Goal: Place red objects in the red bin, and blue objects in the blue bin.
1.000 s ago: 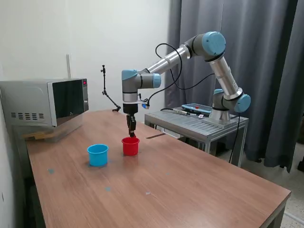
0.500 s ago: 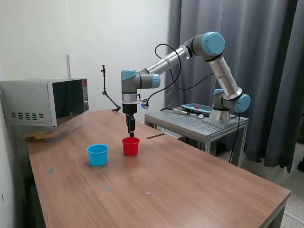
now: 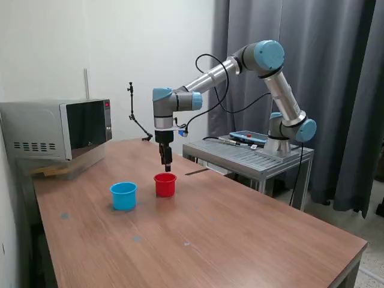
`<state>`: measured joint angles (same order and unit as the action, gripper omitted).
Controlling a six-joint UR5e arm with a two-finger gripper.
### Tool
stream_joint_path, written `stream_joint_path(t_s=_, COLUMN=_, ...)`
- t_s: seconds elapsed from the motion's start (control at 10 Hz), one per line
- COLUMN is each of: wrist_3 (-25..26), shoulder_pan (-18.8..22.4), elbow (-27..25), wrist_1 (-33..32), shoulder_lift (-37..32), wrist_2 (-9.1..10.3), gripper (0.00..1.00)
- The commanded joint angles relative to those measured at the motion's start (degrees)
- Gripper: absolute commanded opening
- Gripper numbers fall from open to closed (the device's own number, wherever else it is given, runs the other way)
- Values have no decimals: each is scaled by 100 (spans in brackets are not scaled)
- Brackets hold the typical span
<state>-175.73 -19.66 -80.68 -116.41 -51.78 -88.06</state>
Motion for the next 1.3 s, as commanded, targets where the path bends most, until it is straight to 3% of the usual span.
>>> stream_joint_path(t_s=0.0, wrist_3=-695, shoulder_pan=119, elbow=148, wrist_1=835, shoulder_lift=-173, wrist_2=17, gripper=100)
stream_joint_path(t_s=0.2, wrist_3=-1513, shoulder_pan=313, elbow=280, wrist_1=1582, shoulder_lift=-699, wrist_2=314, gripper=100)
stream_joint_path(t_s=0.3, wrist_3=-1839, shoulder_pan=357, elbow=342, wrist_1=1821, shoulder_lift=-963, wrist_2=656, gripper=100)
stream_joint_path(t_s=0.4, wrist_3=-1894, shoulder_pan=358, elbow=473, wrist_1=2093, shoulder_lift=-1183, wrist_2=1024, gripper=100)
stream_joint_path(t_s=0.5, wrist_3=-1852, shoulder_pan=366, elbow=622, wrist_1=2313, shoulder_lift=-1359, wrist_2=1133, gripper=100)
stream_joint_path(t_s=1.2, wrist_3=-1921, shoulder_pan=472, elbow=406, wrist_1=3588, shoulder_lift=-3178, wrist_2=1028, gripper=100)
